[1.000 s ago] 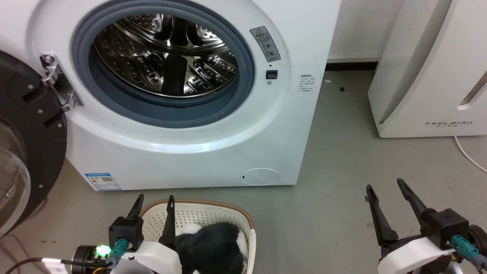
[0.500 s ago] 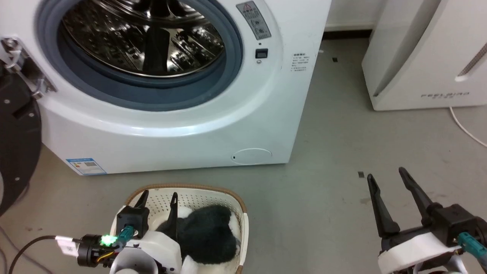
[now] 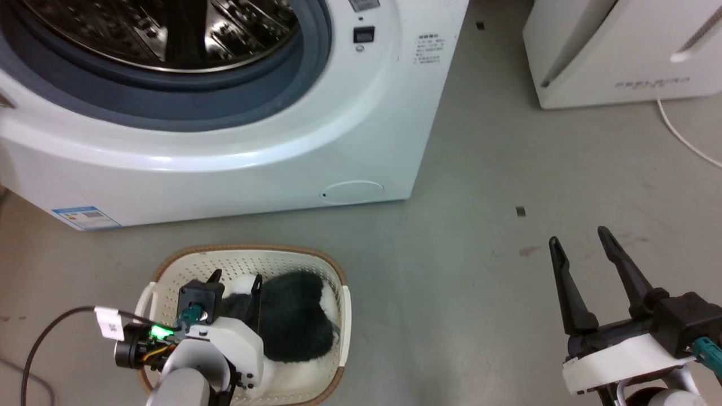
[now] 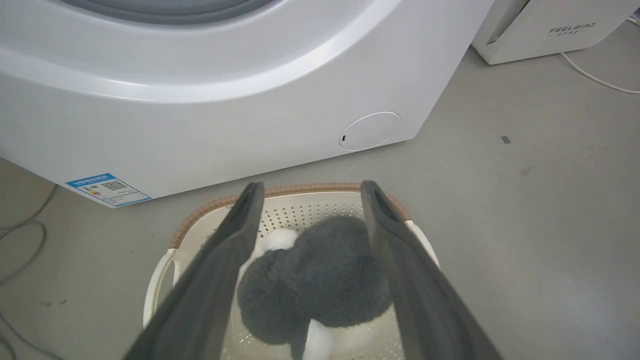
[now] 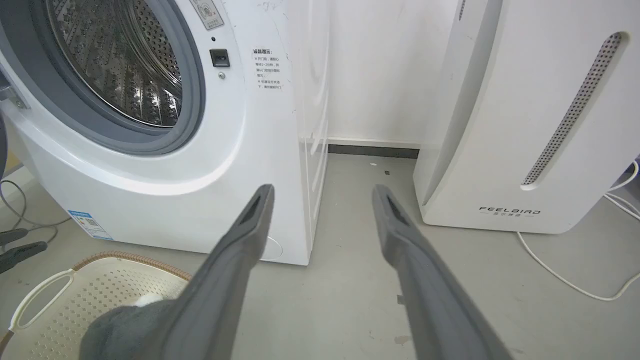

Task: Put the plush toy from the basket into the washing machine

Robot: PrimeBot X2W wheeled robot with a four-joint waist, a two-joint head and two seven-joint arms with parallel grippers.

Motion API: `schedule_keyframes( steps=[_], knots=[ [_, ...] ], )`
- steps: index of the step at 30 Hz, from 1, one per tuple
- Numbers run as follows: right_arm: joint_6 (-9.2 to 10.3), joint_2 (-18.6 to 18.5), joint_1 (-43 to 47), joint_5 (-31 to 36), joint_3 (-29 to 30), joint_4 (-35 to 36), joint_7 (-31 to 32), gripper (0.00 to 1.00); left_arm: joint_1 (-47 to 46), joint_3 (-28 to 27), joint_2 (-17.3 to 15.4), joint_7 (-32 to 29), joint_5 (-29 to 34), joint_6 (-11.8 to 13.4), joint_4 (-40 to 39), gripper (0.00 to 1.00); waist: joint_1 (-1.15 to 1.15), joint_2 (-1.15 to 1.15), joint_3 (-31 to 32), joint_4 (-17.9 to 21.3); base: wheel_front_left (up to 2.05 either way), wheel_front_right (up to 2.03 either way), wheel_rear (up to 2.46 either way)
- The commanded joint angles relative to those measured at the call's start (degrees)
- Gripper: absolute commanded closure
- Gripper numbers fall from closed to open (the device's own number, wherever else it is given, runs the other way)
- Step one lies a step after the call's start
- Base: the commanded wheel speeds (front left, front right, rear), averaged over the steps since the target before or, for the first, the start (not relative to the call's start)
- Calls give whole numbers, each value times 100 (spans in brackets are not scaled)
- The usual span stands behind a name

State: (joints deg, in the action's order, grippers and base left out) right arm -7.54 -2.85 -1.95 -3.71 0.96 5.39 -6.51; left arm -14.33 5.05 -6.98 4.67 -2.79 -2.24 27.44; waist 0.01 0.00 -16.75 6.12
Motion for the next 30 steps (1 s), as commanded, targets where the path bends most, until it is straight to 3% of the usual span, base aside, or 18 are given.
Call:
schedule_keyframes(
  steps=[1,14,30],
  knots=[
    [3,-1,-126,-42,-4,52,-56,0,-159,33,-64,50,-39,-33,137,0,-1,0,-136,68,0,0,0],
    [3,-1,-326,-179,-12,216,-211,0,-1003,340,-321,-164,-172,-184,1191,0,-1,0,-934,305,0,0,0],
    [4,-2,-529,-441,-8,400,-414,0,-1975,1372,-724,-834,-783,-296,2189,0,-1,0,-1971,629,0,0,0]
  ],
)
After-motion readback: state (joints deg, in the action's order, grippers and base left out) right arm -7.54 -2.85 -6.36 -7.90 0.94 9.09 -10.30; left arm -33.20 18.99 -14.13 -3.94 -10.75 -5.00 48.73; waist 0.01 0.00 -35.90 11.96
